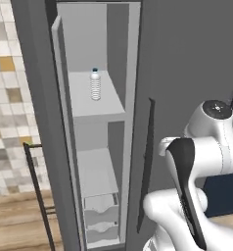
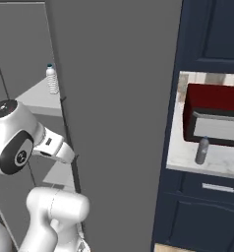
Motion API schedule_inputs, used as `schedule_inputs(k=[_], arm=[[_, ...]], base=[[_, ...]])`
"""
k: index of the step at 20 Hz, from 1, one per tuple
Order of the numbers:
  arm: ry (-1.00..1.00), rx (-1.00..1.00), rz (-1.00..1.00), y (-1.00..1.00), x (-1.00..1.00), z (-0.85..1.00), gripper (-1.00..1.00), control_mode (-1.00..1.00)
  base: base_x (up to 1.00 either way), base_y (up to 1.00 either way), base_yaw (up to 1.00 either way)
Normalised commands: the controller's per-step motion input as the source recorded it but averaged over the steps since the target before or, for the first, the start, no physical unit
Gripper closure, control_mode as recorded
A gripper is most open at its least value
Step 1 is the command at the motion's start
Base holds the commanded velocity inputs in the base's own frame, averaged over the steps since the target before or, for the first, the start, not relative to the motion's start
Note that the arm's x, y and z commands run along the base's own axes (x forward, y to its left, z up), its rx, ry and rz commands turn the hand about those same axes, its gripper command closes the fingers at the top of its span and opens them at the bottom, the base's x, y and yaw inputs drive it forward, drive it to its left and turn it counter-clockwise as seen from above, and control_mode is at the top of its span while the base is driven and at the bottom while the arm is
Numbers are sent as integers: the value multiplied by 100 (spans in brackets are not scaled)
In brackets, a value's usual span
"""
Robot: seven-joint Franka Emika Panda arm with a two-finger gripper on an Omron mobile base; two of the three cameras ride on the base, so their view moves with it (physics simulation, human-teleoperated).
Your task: Take the bottled waters from the counter and place them in the freezer to freeze. Close the freezer door after placing the bottles.
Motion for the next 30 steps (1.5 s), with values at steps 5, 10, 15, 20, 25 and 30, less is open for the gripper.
schedule_inputs(k=[5,10,15,20,25,30], arm=[[0,0,0,0,0,0,-100,100],[0,0,0,0,0,0,-100,100],[0,0,0,0,0,0,-100,100],[0,0,0,0,0,0,-100,100],[0,0,0,0,0,0,-100,100],[0,0,0,0,0,0,-100,100]], base=[[-4,-74,-14],[0,-75,-7],[0,-75,-4],[0,-71,-1],[1,-69,0],[6,-60,0]])
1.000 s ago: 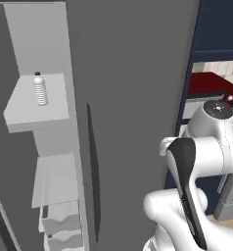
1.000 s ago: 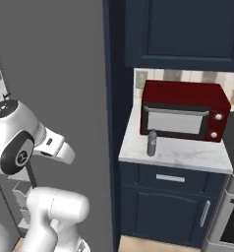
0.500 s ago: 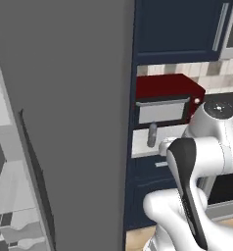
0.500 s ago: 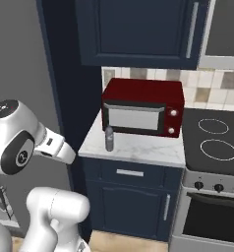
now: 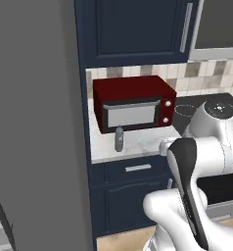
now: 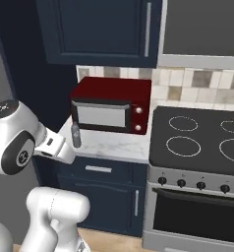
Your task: Take the bottled waters from the counter and place them in the freezer to freeze. Close the freezer door after placing the bottles.
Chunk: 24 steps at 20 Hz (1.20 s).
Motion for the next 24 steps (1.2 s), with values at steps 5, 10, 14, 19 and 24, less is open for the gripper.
schedule_inputs(k=[5,10,14,19,24], arm=[[0,0,0,0,0,0,-100,100],[0,0,0,0,0,0,-100,100],[0,0,0,0,0,0,-100,100],[0,0,0,0,0,0,-100,100],[0,0,0,0,0,0,-100,100]], base=[[14,-48,0],[23,-35,0],[31,-37,0],[44,-23,1],[42,-24,4]])
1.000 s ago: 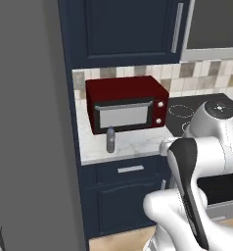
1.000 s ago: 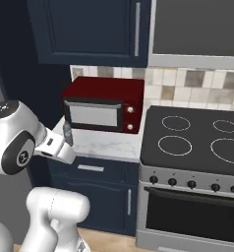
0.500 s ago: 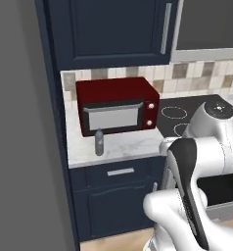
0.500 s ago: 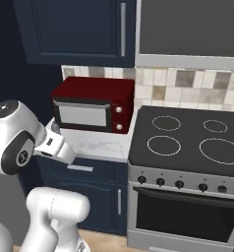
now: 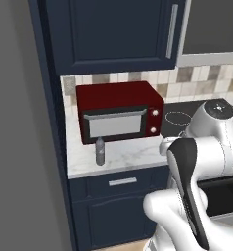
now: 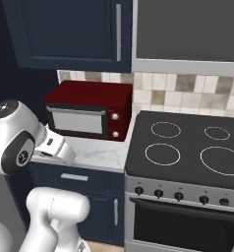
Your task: Take the bottled waters from the counter and place them in the freezer to freeze. Close the freezer door after placing the bottles.
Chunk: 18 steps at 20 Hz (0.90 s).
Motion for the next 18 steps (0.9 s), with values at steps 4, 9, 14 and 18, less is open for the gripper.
schedule_inputs(k=[4,9,14,18], arm=[[0,0,0,0,0,0,-100,100],[0,0,0,0,0,0,-100,100],[0,0,0,0,0,0,-100,100],[0,0,0,0,0,0,-100,100]], base=[[33,-23,4],[29,-18,7],[38,-16,5],[40,-13,4]])
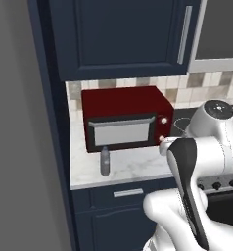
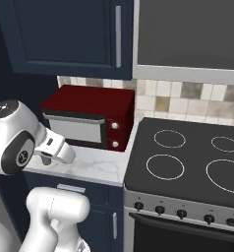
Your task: Take the bottled waters from the counter and place them in the freezer to freeze. Close the freezer door after placing the bottles.
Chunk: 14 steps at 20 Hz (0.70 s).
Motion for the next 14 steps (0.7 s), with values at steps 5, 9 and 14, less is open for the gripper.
schedule_inputs(k=[5,9,14], arm=[[0,0,0,0,0,0,-100,100],[0,0,0,0,0,0,-100,100],[0,0,0,0,0,0,-100,100]], base=[[19,-23,0],[1,-44,0],[0,-50,0]])
